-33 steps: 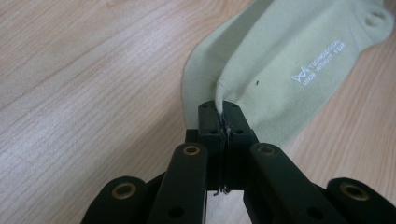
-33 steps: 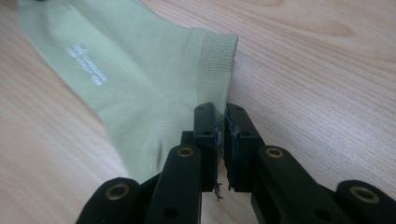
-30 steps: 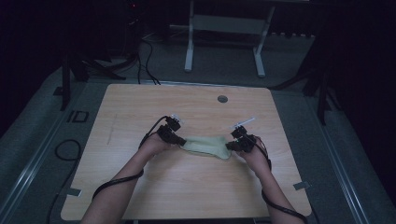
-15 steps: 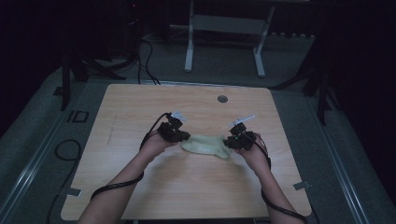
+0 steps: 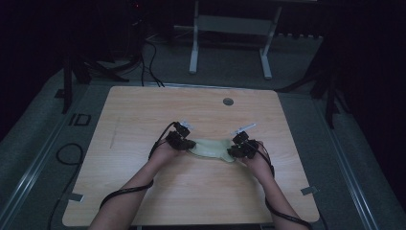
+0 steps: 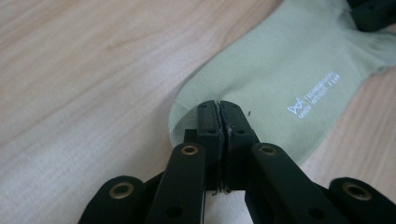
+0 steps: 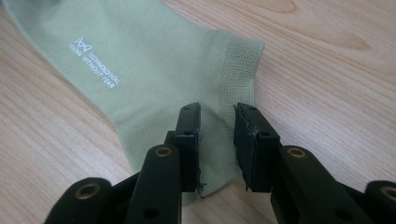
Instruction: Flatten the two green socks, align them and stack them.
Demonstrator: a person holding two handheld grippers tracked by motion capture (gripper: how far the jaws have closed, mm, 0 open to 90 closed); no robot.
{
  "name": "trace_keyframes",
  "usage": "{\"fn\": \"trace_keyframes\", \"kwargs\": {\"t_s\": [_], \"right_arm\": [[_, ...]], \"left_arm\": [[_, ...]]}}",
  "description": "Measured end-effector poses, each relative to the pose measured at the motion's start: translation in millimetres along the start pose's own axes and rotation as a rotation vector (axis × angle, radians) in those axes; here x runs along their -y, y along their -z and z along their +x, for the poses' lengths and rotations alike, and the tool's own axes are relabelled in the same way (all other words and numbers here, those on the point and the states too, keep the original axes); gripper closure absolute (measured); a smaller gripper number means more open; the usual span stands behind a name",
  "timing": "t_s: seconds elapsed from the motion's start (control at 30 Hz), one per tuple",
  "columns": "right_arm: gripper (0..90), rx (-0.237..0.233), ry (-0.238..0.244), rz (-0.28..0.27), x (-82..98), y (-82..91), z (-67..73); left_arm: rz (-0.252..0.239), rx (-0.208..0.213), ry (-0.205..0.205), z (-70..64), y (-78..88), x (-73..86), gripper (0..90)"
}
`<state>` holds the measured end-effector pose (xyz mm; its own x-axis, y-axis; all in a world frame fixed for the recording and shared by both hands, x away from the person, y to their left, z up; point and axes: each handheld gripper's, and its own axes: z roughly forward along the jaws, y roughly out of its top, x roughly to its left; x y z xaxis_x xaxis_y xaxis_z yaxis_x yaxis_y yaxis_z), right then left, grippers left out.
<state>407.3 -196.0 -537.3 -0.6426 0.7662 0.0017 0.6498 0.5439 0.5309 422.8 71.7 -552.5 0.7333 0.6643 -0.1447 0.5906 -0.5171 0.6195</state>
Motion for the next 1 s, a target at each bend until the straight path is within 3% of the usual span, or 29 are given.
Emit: {"fn": "trace_keyframes", "kwargs": {"t_s": [0.2, 0.4, 0.7, 0.83, 0.93, 1.0], "right_arm": [[70.5, 0.009, 0.035, -0.005, -2.2, -6.3, 9.7], [69.1, -0.02, 0.074, -0.016, -3.8, -8.8, 21.1], [68.4, -0.029, 0.074, -0.016, -5.3, -9.8, 25.2], [60.5, -0.056, 0.069, -0.018, -6.8, -7.6, 25.7], [56.8, -0.083, 0.087, -0.039, -8.9, -2.8, 26.7], [52.1, -0.09, 0.093, -0.042, -11.3, 0.2, 26.8]], "left_arm": [[-0.016, 0.004, -0.006, -7.8, 10.7, 18.5, 86.8], [-0.037, 0.01, 0.008, -9.0, 23.8, 39.0, 86.8], [-0.048, 0.005, 0.0, -4.3, 24.0, 38.4, 82.5], [-0.059, 0.025, -0.018, -5.6, 24.9, 35.9, 74.2], [-0.077, 0.049, -0.02, -8.3, 29.0, 33.5, 55.4], [-0.082, 0.042, -0.022, -10.4, 31.2, 31.8, 43.3]]}}
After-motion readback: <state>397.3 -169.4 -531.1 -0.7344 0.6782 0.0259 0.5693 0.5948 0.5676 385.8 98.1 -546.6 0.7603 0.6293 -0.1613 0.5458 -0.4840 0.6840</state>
